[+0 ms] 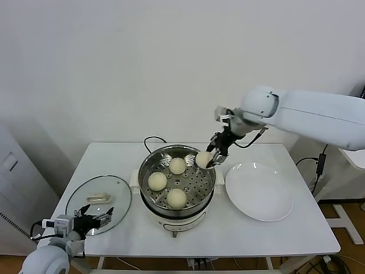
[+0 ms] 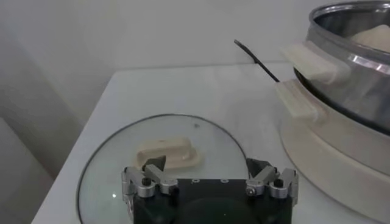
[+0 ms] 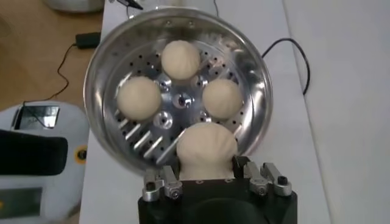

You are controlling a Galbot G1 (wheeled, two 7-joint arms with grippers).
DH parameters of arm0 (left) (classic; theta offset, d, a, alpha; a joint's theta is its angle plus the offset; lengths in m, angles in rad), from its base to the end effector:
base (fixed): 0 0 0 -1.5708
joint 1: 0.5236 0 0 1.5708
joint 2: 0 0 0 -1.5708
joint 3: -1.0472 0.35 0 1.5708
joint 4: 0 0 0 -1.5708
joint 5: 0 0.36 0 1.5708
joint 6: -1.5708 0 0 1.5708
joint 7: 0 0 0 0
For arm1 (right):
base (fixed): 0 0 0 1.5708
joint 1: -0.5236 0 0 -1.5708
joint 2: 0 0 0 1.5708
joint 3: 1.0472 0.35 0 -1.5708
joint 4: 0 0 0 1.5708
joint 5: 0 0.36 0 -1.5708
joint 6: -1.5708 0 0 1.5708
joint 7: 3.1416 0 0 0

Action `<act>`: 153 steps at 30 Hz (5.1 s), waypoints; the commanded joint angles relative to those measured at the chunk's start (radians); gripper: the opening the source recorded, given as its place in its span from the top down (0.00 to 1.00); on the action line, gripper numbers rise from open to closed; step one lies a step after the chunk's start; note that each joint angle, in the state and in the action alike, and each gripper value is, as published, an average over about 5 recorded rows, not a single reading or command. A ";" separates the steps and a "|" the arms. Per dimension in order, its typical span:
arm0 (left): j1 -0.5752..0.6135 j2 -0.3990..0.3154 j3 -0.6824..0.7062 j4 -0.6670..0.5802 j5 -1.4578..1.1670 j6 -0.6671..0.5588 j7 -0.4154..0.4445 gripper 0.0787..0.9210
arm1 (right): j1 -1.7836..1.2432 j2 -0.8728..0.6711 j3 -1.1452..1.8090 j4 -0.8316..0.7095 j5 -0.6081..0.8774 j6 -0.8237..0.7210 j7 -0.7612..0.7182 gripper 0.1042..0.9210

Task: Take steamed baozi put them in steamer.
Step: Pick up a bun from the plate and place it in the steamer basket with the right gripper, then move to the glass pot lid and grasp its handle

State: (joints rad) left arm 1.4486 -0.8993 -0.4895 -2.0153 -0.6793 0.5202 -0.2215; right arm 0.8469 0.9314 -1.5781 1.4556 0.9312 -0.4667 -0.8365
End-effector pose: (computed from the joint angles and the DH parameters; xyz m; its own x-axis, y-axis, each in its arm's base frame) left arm 0.2366 0.1128 -0.2739 -0.8311 0.0680 0.5519 0.1062 0.9936 0.0376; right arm 0.5298 0.0139 -0.0134 -0.1463 -0.3714 0.9169 -0.9889 0.0316 -0.1450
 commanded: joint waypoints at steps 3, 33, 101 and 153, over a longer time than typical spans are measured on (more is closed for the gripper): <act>-0.001 -0.002 -0.001 0.001 0.000 0.000 0.000 0.12 | -0.038 0.084 -0.013 0.038 0.065 -0.116 0.159 0.47; -0.002 -0.018 0.000 0.014 0.000 -0.006 0.004 0.12 | -0.191 0.086 0.012 0.039 0.034 -0.170 0.289 0.38; 0.170 -0.071 -0.177 0.084 0.805 -0.453 0.175 0.12 | -2.029 0.277 2.375 0.070 -0.462 0.463 0.480 0.12; -0.179 -0.293 -0.171 0.590 2.130 -0.761 -0.084 0.12 | -2.017 0.370 2.372 -0.039 -0.575 0.505 0.447 0.12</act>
State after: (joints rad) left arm 1.3233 -1.1827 -0.6684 -1.4788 1.3877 -0.2457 -0.2913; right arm -1.1678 1.2981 0.7909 1.4178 0.3590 0.0371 -0.3885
